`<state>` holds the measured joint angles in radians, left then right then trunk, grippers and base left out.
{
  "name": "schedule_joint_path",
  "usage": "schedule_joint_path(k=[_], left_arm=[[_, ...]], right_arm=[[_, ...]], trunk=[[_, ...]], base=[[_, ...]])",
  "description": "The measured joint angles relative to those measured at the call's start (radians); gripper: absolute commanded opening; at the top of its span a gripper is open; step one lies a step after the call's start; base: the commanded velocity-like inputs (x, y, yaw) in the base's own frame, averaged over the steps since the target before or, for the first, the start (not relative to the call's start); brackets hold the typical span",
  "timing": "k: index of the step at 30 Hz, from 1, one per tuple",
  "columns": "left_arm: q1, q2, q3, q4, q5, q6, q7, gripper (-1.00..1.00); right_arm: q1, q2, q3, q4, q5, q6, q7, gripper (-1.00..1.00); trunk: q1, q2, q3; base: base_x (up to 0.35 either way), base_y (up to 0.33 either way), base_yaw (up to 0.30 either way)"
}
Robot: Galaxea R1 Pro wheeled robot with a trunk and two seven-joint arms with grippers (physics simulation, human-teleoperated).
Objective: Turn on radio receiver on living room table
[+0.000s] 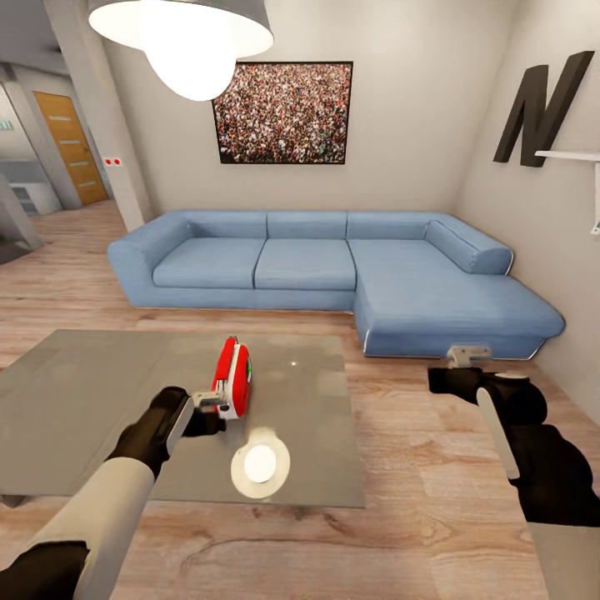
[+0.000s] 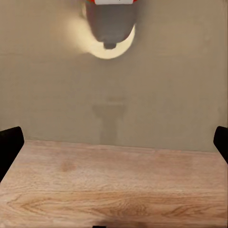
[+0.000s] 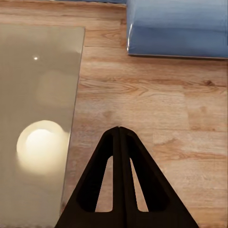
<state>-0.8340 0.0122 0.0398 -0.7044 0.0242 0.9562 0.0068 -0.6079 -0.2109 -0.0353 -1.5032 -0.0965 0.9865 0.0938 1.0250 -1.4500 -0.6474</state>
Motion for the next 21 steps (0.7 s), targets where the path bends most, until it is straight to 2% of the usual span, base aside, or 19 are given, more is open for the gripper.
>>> schedule_joint_path(k=[5,9,10,12,14,17,21], left_arm=[[0.027,0.008,0.000,0.069,0.000,-0.117,-0.001,1.00],[0.031,0.015,0.000,0.233,0.000,-0.293,-0.001,1.00],[0.032,0.021,0.000,0.314,0.000,-0.393,-0.001,1.00],[0.032,0.025,0.000,0.389,0.000,-0.484,-0.002,1.00],[0.032,0.028,0.000,0.456,0.000,-0.548,-0.002,1.00],[0.032,0.029,0.000,0.558,0.000,-0.666,-0.003,1.00],[0.033,0.029,-0.001,0.615,-0.001,-0.722,-0.004,1.00]], right_arm=[[0.003,0.001,0.000,0.103,0.000,-0.010,0.006,-1.00],[0.004,0.001,0.000,0.292,-0.002,-0.151,0.011,-1.00],[0.004,0.001,0.000,0.369,-0.002,-0.217,0.013,-1.00],[0.004,0.001,0.000,0.441,-0.003,-0.262,0.013,-1.00],[0.004,0.002,0.001,0.512,-0.004,-0.317,0.014,-1.00],[0.004,0.008,0.001,0.676,-0.005,-0.453,0.016,-1.00],[0.004,0.025,0.002,0.782,-0.006,-0.538,0.017,-1.00]], trunk=[[0.000,0.000,0.000],[0.000,0.000,0.000],[0.000,0.000,0.000],[0.000,0.000,0.000],[0.000,0.000,0.000],[0.000,0.000,0.000],[0.000,0.000,0.000]], base=[[0.000,0.000,0.000],[0.000,0.000,0.000],[0.000,0.000,0.000],[0.000,0.000,0.000],[0.000,0.000,0.000],[0.000,0.000,0.000],[0.000,0.000,0.000]])
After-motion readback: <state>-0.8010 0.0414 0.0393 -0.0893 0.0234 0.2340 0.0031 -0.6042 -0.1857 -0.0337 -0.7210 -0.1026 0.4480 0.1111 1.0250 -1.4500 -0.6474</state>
